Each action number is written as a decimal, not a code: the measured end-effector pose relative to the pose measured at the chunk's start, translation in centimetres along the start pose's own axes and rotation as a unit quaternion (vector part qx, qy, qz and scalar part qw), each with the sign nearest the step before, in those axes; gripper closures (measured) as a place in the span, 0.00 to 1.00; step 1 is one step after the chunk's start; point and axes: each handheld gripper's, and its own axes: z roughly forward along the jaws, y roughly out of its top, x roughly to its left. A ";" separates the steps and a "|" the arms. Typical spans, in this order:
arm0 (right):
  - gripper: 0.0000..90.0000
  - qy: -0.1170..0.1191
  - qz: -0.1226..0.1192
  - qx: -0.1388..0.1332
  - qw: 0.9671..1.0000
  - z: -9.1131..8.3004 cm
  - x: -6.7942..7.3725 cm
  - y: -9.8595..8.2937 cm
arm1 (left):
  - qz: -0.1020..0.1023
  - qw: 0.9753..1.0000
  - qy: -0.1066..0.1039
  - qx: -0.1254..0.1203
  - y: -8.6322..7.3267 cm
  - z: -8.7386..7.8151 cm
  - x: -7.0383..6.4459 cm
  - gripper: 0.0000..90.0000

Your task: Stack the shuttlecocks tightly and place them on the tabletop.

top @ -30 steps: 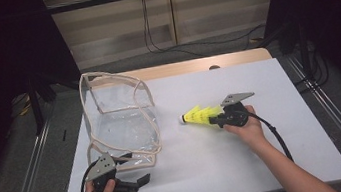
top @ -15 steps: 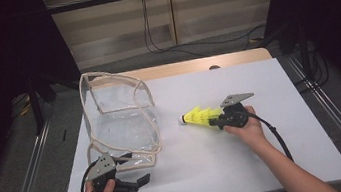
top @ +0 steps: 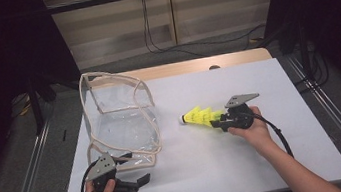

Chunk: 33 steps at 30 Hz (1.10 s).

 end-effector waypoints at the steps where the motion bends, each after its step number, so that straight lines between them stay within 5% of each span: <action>1: 0.75 -0.002 -0.001 0.001 1.000 -0.1 0.0 0.0 | 0.000 1.000 0.001 0.000 0.0 0.0 0.0 0.03; 18: 0.76 -0.005 0.001 0.007 1.000 -1.4 0.0 -0.6 | 0.000 1.000 0.001 0.000 0.0 0.0 0.0 0.03; 26: 0.97 0.015 -0.005 0.017 1.000 -1.4 0.2 -0.9 | -0.001 1.000 0.001 0.000 0.0 0.0 0.0 0.03; 33: 1.00 0.020 -0.012 0.005 1.000 -1.0 0.6 -0.6 | 0.000 1.000 0.001 0.001 0.0 0.0 0.0 0.03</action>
